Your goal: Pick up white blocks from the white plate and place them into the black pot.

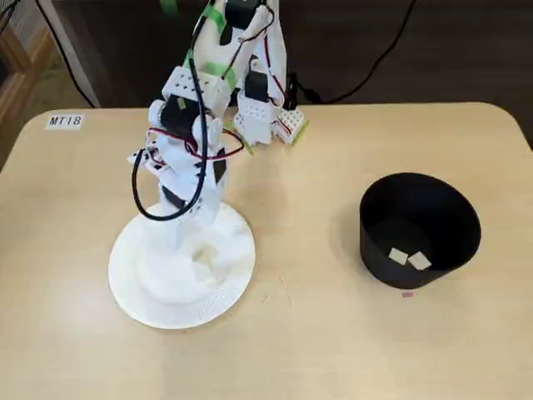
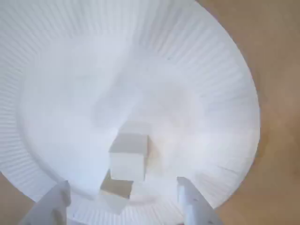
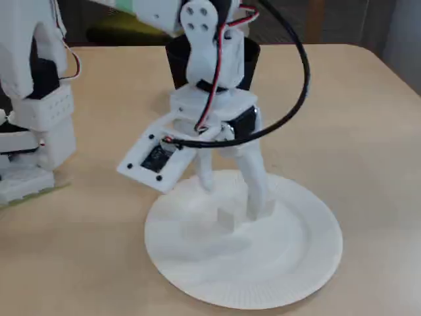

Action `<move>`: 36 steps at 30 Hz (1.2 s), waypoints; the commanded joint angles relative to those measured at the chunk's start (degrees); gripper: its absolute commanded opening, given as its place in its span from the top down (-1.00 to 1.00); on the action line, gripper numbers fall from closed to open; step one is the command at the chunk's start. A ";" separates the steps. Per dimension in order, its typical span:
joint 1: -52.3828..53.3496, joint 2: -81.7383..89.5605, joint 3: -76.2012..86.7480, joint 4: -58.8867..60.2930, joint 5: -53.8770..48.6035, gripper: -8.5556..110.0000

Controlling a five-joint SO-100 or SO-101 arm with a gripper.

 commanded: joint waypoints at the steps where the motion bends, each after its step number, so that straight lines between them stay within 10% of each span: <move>1: 0.44 -2.29 -5.01 1.23 -1.49 0.31; 12: 0.53 -6.86 -5.10 0.53 -2.64 0.33; 18: 0.53 -9.76 -5.10 -5.10 0.62 0.90; 36: -9.84 16.08 -5.10 -29.36 1.85 0.90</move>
